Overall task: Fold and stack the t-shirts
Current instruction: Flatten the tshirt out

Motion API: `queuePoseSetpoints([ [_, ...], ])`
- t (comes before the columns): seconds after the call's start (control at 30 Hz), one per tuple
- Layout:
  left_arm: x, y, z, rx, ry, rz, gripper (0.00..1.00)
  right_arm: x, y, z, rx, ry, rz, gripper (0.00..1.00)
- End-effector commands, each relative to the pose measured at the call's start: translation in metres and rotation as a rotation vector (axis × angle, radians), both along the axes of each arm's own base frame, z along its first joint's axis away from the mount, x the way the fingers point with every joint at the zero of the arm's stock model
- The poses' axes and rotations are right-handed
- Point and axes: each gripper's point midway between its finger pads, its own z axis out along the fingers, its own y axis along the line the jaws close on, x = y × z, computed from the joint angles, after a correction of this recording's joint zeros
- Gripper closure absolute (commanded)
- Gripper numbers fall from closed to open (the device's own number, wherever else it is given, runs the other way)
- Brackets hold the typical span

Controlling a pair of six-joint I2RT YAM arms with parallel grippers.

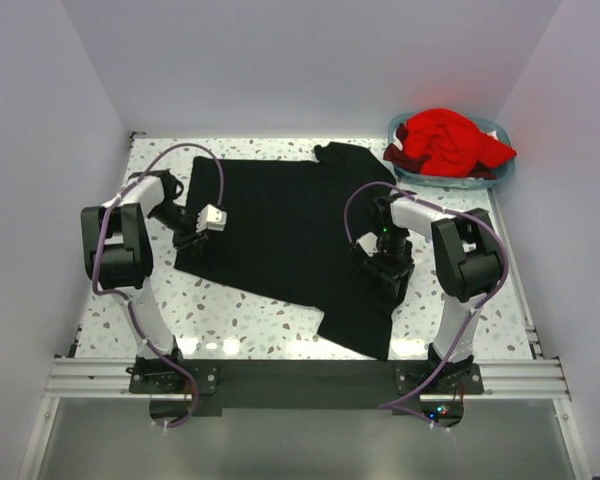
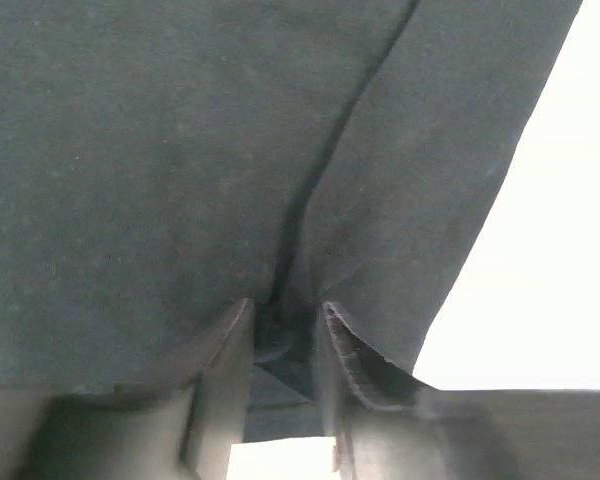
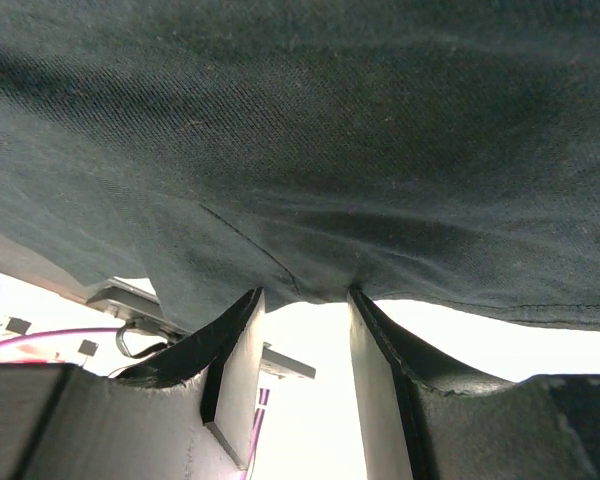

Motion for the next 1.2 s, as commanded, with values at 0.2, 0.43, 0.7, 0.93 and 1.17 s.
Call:
queuePoseSetpoints([
  [0.2, -0.014, 0.000, 0.041, 0.013, -0.135, -0.071, 0.93, -0.002, -0.014, -0.002, -0.049, 0.003, 0.032, 0.58],
  [0.43, -0.110, 0.005, 0.058, 0.075, -0.053, -0.131, 1.00, -0.006, -0.027, -0.006, -0.091, -0.011, 0.076, 0.57],
  [0.7, -0.218, 0.029, 0.017, 0.249, 0.019, -0.274, 0.83, -0.018, -0.035, 0.016, -0.094, -0.009, 0.107, 0.56],
  [0.93, -0.192, 0.017, 0.042, 0.206, -0.120, -0.178, 0.53, -0.014, -0.021, 0.061, 0.008, -0.102, 0.136, 0.54],
  [1.17, -0.055, -0.012, 0.079, -0.022, -0.060, 0.320, 0.51, -0.042, -0.009, 0.048, 0.023, -0.066, 0.204, 0.66],
])
